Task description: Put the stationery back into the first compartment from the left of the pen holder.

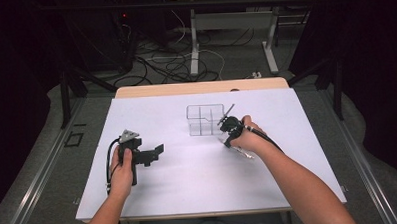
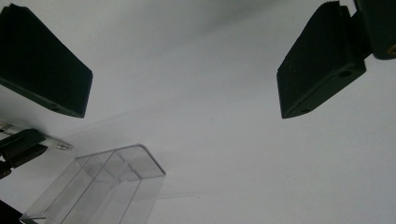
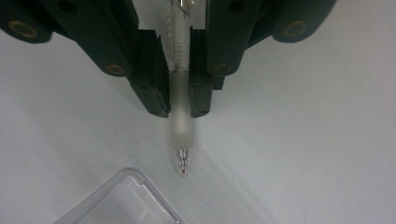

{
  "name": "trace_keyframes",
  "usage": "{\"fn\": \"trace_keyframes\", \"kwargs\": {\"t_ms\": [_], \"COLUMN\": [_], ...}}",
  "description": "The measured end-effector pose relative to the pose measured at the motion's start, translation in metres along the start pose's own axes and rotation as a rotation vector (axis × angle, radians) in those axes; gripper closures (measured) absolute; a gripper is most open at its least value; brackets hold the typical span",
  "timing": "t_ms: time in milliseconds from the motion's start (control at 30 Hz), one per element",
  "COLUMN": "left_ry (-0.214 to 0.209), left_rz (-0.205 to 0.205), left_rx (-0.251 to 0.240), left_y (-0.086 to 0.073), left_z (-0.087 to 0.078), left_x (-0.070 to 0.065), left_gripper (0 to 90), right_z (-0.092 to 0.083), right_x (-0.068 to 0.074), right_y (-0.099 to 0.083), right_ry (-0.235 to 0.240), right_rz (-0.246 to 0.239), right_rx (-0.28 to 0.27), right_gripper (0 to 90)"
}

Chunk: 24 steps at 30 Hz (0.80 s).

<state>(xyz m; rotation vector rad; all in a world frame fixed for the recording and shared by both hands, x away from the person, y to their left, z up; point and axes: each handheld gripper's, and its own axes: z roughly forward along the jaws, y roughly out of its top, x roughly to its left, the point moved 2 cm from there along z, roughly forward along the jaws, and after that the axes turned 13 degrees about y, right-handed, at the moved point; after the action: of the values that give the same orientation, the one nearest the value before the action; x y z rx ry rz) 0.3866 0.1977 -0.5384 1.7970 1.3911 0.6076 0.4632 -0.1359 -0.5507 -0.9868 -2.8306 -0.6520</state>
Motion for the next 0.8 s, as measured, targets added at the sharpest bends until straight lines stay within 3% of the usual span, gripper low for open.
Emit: {"fn": "trace_keyframes", "kwargs": {"t_ms": [33, 100, 300, 433, 500, 533, 567, 600, 633, 667, 700, 767, 800], "left_ry": [0.0, 0.0, -0.002, -0.002, -0.002, 0.001, 0.001, 0.0, 0.0, 0.001, 0.001, 0.001, 0.001], "left_rz": [-0.001, -0.001, 0.001, 0.001, 0.001, -0.002, -0.001, -0.002, -0.002, -0.001, -0.002, -0.003, -0.003], "left_rx": [-0.001, -0.002, 0.007, 0.007, 0.007, -0.001, -0.001, 0.0, -0.001, -0.001, -0.001, -0.001, -0.001], "left_y": [0.0, 0.0, 0.0, 0.0, 0.0, 0.0, 0.0, 0.0, 0.0, 0.0, 0.0, 0.0, 0.0], "left_z": [0.0, 0.0, 0.0, -0.001, 0.0, 0.0, 0.0, 0.0, 0.0, 0.0, 0.0, 0.0, 0.0], "left_x": [0.0, 0.0, 0.001, 0.001, 0.001, 0.0, 0.0, 0.0, 0.0, 0.0, 0.0, 0.0, 0.0], "left_gripper": [3.4, 3.4, 3.6, 3.6, 3.6, 3.6, 3.6, 3.6, 3.6, 3.6, 3.6, 3.6, 3.6], "right_z": [-0.002, -0.004, -0.002, -0.005, -0.01, -0.009, -0.013, -0.002, -0.003, -0.011, -0.013, -0.014, -0.019], "right_x": [0.0, 0.0, 0.001, 0.002, 0.002, 0.003, 0.004, 0.002, 0.004, 0.005, 0.003, 0.005, 0.005], "right_y": [0.0, 0.001, 0.0, 0.001, 0.002, 0.001, 0.002, 0.001, 0.0, 0.001, 0.001, 0.001, 0.002], "right_ry": [-0.003, 0.0, -0.007, -0.011, -0.005, -0.008, -0.011, 0.014, 0.015, 0.012, 0.016, 0.025, 0.022], "right_rz": [0.006, 0.0, 0.012, 0.002, -0.002, 0.011, 0.009, 0.0, 0.014, 0.022, -0.012, -0.007, -0.007], "right_rx": [0.036, 0.057, 0.029, 0.044, 0.087, 0.045, 0.078, -0.105, -0.096, 0.0, 0.001, -0.041, 0.011], "right_gripper": [79.3, 79.5, 79.7, 79.8, 79.8, 79.8, 79.8, 79.9, 79.9, 79.9, 79.9, 79.9, 79.9]}}
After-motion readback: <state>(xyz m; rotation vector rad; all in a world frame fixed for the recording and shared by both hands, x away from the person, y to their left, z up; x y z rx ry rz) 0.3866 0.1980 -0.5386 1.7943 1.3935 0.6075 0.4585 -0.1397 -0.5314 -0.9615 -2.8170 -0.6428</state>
